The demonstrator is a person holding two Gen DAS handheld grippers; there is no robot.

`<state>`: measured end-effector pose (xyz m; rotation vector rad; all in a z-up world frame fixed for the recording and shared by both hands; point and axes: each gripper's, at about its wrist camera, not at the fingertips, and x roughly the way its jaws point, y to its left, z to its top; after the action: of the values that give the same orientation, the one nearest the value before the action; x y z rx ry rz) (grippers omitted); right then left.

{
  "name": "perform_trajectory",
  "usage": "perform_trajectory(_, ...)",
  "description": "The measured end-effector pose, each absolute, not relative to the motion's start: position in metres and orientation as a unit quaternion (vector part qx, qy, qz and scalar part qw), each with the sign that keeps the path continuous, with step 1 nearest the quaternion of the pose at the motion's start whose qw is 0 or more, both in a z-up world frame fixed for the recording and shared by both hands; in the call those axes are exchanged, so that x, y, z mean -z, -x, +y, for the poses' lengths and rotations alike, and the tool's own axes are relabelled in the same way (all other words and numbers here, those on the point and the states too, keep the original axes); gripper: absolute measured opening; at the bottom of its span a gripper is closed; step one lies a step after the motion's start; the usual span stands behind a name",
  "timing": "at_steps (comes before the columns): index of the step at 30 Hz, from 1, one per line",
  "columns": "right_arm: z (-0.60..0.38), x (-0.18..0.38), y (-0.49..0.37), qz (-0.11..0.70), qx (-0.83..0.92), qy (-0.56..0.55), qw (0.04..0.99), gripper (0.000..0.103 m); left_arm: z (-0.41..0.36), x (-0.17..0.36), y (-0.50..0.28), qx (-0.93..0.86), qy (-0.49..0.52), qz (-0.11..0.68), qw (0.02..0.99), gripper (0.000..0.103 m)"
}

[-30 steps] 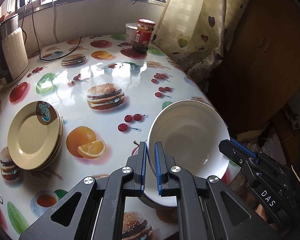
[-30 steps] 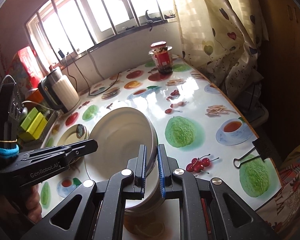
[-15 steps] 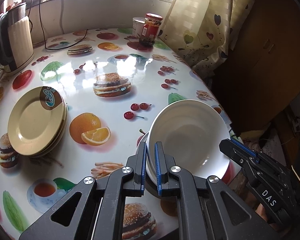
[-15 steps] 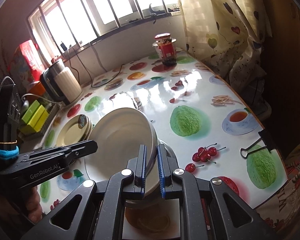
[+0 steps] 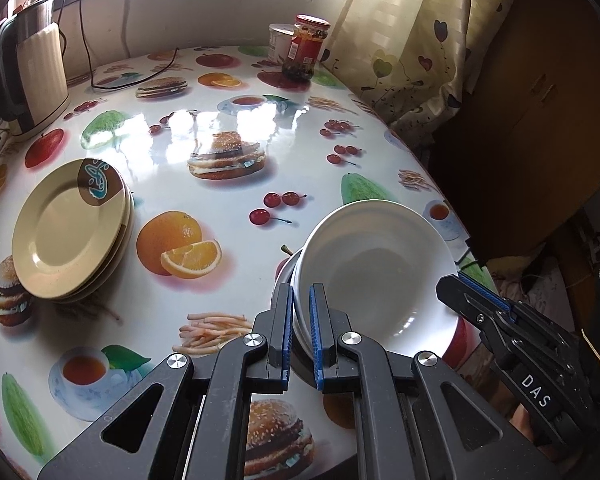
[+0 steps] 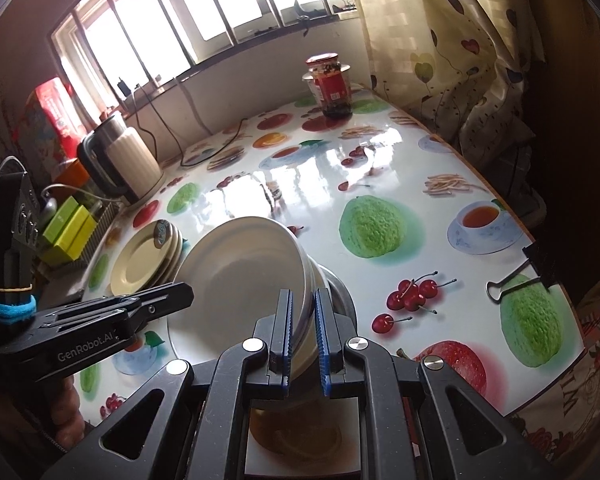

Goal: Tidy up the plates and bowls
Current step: 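Set the white bowl into the stacked bowls and open both grippers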

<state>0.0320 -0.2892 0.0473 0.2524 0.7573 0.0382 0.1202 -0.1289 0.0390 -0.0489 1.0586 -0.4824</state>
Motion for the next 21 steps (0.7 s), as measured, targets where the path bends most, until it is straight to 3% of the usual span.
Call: perform_trajectory(21, -0.2916, -0.0377, -0.0362, 0.379, -0.015, -0.131, 0.916, 0.014, -0.1305, -0.0360, -0.1225, 0.226, 0.029, 0.506, 0.832, 0.008)
